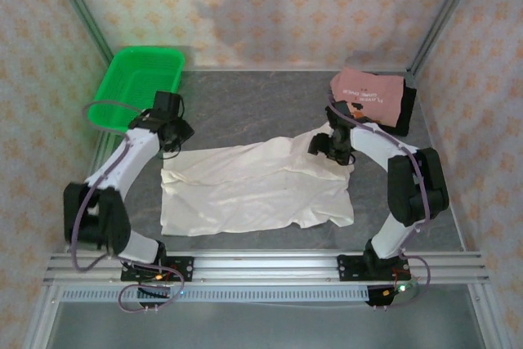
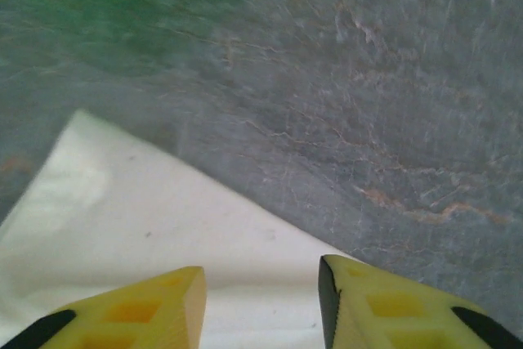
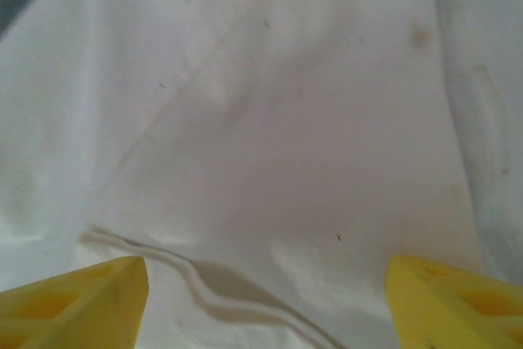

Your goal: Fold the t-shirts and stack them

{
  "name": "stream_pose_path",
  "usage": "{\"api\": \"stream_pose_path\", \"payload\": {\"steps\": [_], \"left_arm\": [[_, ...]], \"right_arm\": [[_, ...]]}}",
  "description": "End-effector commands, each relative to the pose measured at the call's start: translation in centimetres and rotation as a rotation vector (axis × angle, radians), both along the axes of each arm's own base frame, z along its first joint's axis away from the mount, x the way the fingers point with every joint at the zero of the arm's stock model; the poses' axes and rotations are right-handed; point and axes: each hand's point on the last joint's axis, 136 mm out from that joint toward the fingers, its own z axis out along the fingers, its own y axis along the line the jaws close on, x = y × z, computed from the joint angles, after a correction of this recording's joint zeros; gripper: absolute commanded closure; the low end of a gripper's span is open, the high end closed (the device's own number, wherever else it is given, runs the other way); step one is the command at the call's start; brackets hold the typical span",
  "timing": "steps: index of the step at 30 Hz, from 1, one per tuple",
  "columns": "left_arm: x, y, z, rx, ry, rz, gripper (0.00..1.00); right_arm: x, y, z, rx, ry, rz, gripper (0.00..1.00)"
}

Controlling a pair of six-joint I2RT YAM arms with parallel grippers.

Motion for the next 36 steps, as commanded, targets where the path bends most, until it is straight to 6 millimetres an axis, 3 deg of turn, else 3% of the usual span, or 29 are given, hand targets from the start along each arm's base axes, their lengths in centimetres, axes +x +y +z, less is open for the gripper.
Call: {"api": "stream_pose_path", "payload": {"steps": [1, 4, 11, 24, 28, 30, 33, 36], "left_arm": [[0.7, -1.0, -2.4, -0.001, 0.067, -0.115, 0.64], [1.1, -0.9, -4.0, 0.021, 0.106, -0.135, 0.66], [1.4, 0.1, -7.5, 0.084, 0.206, -0.146, 0.72], [0.2, 0.7, -10.4, 0.119, 0.289, -0.162, 0.77], [-0.4, 1.1, -11.0, 0.136, 0.318, -0.155, 0.78], [-0.7, 1.4, -11.3, 0.143, 0.334, -0.152, 0.78], [-1.2, 2.0, -11.6, 0.157, 0.358, -0.144, 0.79], [-1.4, 2.4, -11.8, 0.162, 0.37, -0.145, 0.79]], "right_arm": [[-1.9, -1.1, 0.8, -0.037, 0.053, -0.034, 0.28], [-3.1, -1.5, 0.9, -0.053, 0.063, -0.023, 0.3], [-5.2, -5.0, 0.7, -0.231, 0.097, -0.046, 0.36], [-6.4, -4.3, -0.9, -0.178, 0.154, -0.066, 0.46], [-6.3, -4.0, -1.3, -0.163, 0.156, -0.07, 0.58], [-6.1, -4.1, -1.4, -0.17, 0.158, -0.07, 0.71], [-5.9, -5.1, -1.2, -0.219, 0.146, -0.079, 0.91], [-6.0, -6.5, -0.5, -0.255, 0.129, -0.096, 0.98]]}}
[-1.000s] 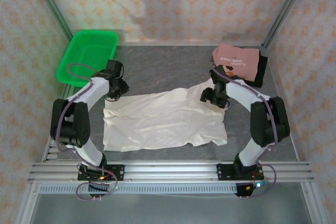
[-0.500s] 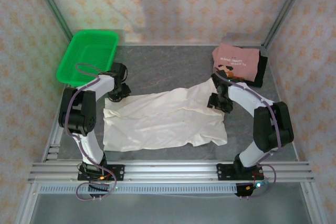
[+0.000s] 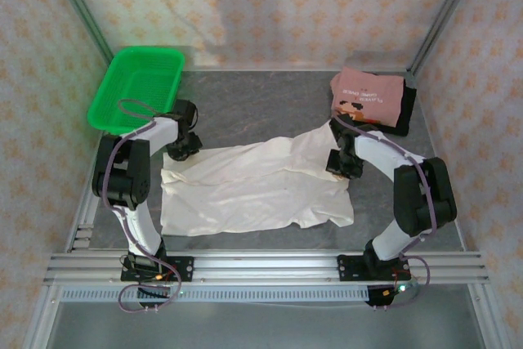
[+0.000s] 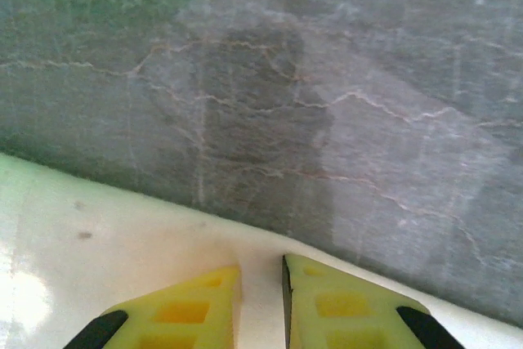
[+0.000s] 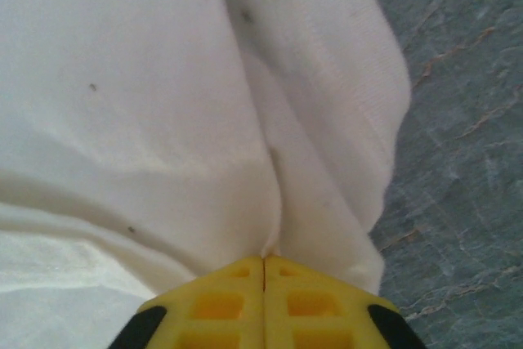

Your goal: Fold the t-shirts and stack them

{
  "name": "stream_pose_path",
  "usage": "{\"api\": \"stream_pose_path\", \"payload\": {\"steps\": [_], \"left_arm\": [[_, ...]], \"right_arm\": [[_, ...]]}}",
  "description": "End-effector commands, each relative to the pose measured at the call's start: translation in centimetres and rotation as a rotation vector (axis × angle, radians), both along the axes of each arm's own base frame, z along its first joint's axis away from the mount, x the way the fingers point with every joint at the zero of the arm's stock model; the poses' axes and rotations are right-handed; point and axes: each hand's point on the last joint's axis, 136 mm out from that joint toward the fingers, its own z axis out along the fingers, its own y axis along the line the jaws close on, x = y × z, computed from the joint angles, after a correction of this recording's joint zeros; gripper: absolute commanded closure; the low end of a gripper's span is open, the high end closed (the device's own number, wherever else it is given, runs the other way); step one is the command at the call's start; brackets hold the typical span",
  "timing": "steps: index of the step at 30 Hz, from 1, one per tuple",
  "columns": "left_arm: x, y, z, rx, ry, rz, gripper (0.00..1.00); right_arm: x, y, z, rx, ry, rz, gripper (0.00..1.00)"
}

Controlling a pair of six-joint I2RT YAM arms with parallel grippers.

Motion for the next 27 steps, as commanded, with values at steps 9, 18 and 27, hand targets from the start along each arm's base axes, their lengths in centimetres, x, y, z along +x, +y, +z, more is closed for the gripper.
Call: {"api": "stream_pose_path", "payload": {"steps": [9, 18, 27], "left_arm": [[-2.2, 2.5, -1.7, 0.088, 0.117, -0.002, 0.8], [-3.3, 3.2, -2.2, 0.096, 0.139, 0.006, 0.8], [-2.4, 2.6, -1.6, 0.064, 0.099, -0.001, 0.8]], "right_arm": [[-1.0, -5.2, 1.4, -0.112, -0.029, -0.093, 1.0], [-2.2, -6.7, 0.6, -0.143, -0.003, -0.132, 1.0], [-2.5, -6.3, -0.7, -0.121, 0.02, -0.149, 0.65]]}}
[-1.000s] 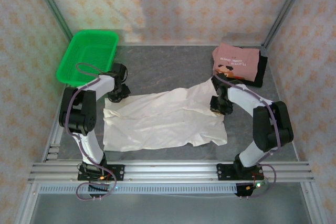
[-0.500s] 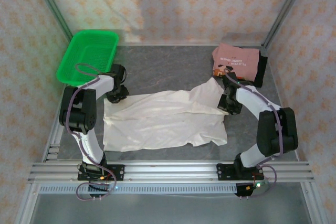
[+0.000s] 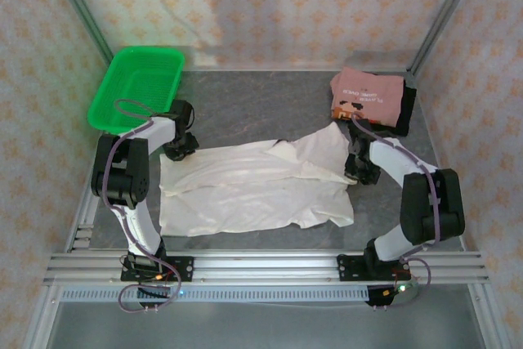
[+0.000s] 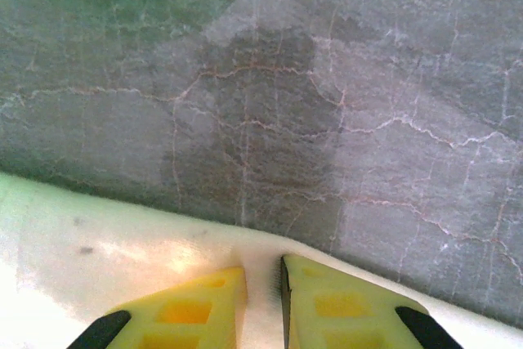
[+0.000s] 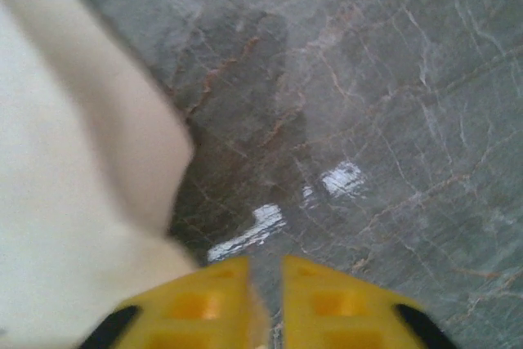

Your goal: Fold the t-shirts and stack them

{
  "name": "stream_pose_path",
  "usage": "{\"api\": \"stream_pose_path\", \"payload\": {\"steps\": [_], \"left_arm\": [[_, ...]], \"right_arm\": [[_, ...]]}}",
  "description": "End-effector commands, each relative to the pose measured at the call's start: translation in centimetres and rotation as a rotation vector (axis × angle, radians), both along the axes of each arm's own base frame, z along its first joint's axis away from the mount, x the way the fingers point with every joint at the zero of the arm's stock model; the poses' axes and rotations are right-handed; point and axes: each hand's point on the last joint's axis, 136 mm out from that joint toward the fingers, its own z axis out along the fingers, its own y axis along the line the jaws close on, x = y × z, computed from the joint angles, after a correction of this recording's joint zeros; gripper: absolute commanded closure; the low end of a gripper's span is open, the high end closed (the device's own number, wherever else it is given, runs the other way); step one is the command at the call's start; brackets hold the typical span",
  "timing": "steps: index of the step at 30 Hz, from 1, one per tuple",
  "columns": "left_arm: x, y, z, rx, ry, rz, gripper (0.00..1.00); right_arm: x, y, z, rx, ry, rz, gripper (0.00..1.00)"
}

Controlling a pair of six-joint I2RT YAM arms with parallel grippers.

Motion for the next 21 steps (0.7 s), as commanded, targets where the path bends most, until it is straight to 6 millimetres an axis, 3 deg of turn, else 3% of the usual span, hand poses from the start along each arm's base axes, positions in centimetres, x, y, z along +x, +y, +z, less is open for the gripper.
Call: {"api": "stream_pose_path", "payload": {"steps": [1, 4, 7, 12, 17, 21], "left_arm": [[-1.9, 1.1, -0.9, 0.028, 0.065, -0.003, 0.79], [-0.2, 0.0, 1.6, 0.008, -0.011, -0.026, 0.76], [1.4, -2.3, 4.8, -0.024, -0.086, -0.107, 0.67], [3.2, -7.2, 11.0, -0.081, -0.237, -0.229, 0.46], [2.3, -11.6, 16.1, -0.174, -0.389, -0.329, 0.29], [-0.1, -12.9, 16.9, -0.196, -0.407, -0.355, 0.24]], "right_arm": [[-0.2, -0.6, 0.0, -0.023, 0.0, -0.01, 0.59], [1.3, 0.8, 2.0, 0.056, -0.096, 0.018, 0.51], [2.9, 3.4, 4.9, 0.177, -0.215, 0.119, 0.48], [4.1, 9.5, 8.3, 0.38, -0.314, 0.368, 0.43], [4.2, 14.2, 6.5, 0.46, -0.213, 0.569, 0.44], [5.5, 15.4, 5.1, 0.442, -0.194, 0.635, 0.46]]}}
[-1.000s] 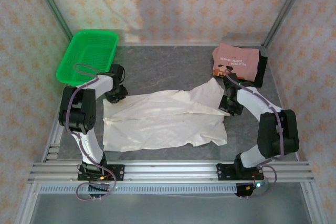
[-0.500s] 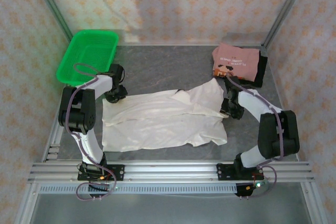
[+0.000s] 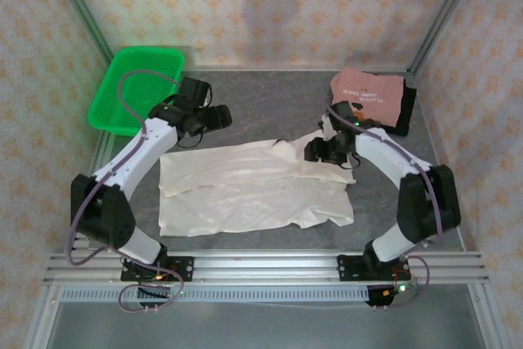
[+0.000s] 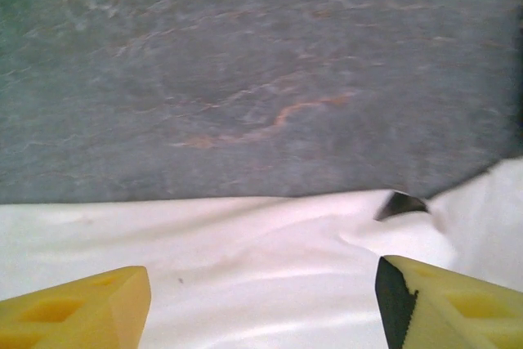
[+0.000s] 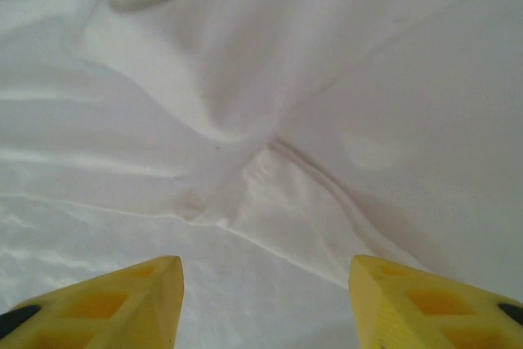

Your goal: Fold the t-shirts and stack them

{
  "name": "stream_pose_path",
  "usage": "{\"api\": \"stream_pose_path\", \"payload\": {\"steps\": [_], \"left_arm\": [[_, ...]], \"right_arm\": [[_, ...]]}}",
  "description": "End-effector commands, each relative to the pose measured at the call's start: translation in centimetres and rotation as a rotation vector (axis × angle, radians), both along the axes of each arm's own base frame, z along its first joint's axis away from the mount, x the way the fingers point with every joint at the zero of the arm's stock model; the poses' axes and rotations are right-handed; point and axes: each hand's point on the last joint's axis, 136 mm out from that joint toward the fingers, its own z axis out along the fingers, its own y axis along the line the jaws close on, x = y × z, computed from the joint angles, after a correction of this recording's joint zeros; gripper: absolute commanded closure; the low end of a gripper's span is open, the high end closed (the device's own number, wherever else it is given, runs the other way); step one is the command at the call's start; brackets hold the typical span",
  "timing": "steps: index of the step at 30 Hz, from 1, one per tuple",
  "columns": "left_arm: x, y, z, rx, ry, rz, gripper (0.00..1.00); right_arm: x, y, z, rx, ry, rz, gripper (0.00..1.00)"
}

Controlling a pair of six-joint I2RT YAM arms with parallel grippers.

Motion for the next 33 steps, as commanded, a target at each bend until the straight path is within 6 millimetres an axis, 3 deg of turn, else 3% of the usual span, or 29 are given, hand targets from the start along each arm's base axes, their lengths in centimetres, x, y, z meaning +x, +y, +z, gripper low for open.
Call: {"api": "stream_pose_path", "payload": {"steps": [1, 6, 10, 23, 28, 33], "left_arm": [[-2.4, -0.6, -1.3, -0.006, 0.045, -0.025, 0.24], [-5.3, -0.3, -4.3, -0.029, 0.109, 0.016, 0.24], [-6.8, 0.4, -4.7, -0.031, 0.106, 0.042, 0.24], [-10.1, 1.1, -1.8, -0.002, 0.004, -0.012, 0.19], [-11.2, 1.7, 0.0, 0.023, -0.051, -0.046, 0.19], [-12.0, 2.3, 2.1, 0.07, -0.125, -0.1, 0.19]], "right_arm": [[1.1, 1.3, -0.3, 0.016, -0.027, 0.097, 0.47], [1.8, 1.4, -2.1, -0.018, -0.01, 0.159, 0.51], [2.5, 1.5, -2.4, -0.022, -0.025, 0.165, 0.54], [3.1, 2.3, -4.8, -0.082, -0.015, 0.205, 0.59], [2.8, 2.0, -4.6, -0.096, -0.034, 0.202, 0.74], [2.4, 1.7, -3.0, -0.087, -0.08, 0.18, 0.86]]}}
